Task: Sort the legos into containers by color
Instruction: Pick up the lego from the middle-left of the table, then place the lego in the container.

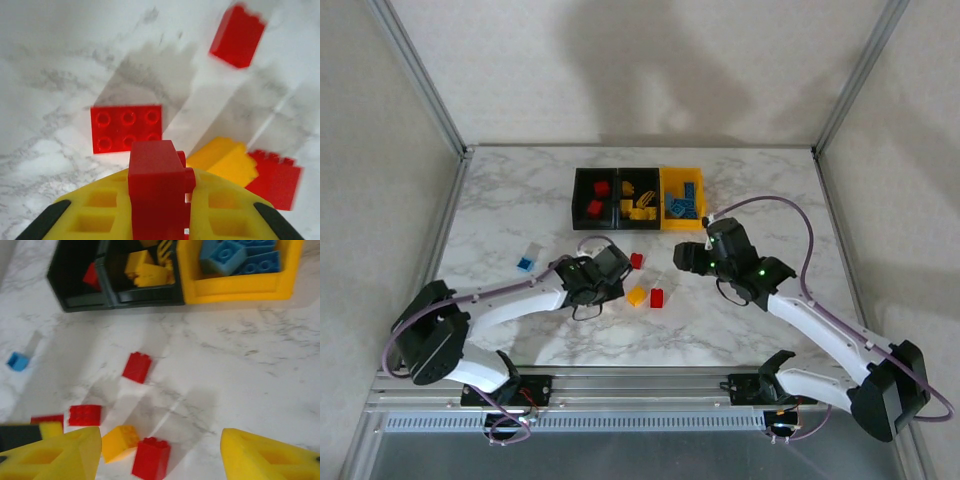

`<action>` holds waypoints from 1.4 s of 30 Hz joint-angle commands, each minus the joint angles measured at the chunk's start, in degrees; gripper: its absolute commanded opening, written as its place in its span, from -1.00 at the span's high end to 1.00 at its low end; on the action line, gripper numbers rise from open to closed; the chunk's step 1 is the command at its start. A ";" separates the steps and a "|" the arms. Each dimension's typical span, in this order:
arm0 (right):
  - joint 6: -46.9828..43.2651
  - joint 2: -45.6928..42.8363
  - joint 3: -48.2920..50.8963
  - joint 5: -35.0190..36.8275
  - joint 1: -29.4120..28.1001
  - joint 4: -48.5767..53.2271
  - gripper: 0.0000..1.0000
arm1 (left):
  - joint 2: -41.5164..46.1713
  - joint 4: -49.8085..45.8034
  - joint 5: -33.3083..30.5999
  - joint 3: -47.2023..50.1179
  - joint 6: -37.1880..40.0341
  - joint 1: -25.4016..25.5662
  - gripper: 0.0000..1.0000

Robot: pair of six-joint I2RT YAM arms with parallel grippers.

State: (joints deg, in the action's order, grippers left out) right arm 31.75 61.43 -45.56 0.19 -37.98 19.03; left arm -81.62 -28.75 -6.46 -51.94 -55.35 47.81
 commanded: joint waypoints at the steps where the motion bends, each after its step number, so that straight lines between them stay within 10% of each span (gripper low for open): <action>1: 0.14 -1.90 2.08 -7.36 -0.17 -4.85 -0.28 | 1.34 -3.51 -3.45 -4.20 4.19 -3.10 0.67; 18: 4.63 -2.03 4.91 -6.72 -2.98 -10.33 -0.27 | -13.33 -2.59 -2.64 -27.75 18.46 -20.51 0.65; 31: 5.61 -1.00 4.49 -3.62 -3.22 -8.10 -0.27 | -38.51 -3.68 -0.90 -45.28 21.16 -23.63 0.55; 38: 5.78 0.93 4.49 -3.26 -3.24 -8.37 -0.28 | -39.43 -3.76 -1.67 -46.47 21.34 -23.73 -0.10; 42: 5.96 2.61 4.10 -3.28 -3.32 -8.74 -0.29 | -36.90 -3.28 -0.81 -44.89 21.43 -23.65 -0.15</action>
State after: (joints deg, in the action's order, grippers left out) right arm 36.93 63.05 -41.21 -4.12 -40.77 10.48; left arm -121.12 -30.74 -8.16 -96.90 -34.87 24.27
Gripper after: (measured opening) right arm 0.642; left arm 0.572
